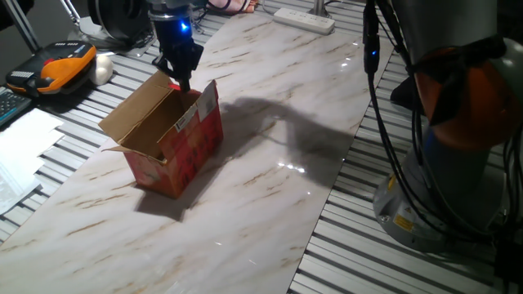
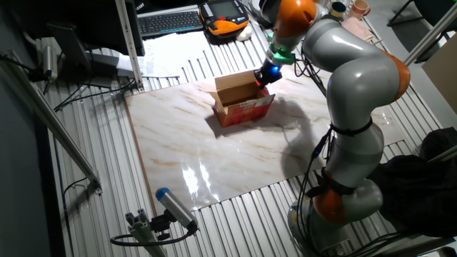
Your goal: Cover the box
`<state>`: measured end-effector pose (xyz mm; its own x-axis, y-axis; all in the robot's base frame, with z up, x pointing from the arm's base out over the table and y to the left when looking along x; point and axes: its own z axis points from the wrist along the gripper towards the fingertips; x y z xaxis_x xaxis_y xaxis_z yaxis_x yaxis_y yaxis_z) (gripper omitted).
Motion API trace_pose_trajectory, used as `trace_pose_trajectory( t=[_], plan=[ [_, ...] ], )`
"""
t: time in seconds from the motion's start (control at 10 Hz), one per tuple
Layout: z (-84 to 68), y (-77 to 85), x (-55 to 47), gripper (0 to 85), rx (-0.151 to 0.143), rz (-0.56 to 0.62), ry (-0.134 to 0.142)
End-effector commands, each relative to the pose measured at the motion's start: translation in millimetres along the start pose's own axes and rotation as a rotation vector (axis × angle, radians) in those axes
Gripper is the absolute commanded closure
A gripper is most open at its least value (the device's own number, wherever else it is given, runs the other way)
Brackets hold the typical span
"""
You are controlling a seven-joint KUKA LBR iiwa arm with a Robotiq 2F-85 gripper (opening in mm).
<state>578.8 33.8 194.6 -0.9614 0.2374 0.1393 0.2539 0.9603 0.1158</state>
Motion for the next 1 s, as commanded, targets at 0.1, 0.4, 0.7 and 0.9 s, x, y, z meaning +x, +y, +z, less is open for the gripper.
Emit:
trace_pose_trajectory(
  t=[0.1,0.4,0.7,0.9],
  plan=[
    [0.8,-2.0,-0.3,51.0,0.033,-0.008,-0.016],
    [8.9,-19.4,-9.4,51.0,0.043,-0.024,-0.018],
    [23.6,-28.2,-21.4,51.0,0.033,-0.039,-0.016],
    [32.2,-29.9,-26.9,51.0,0.032,-0.047,-0.017]
  ],
)
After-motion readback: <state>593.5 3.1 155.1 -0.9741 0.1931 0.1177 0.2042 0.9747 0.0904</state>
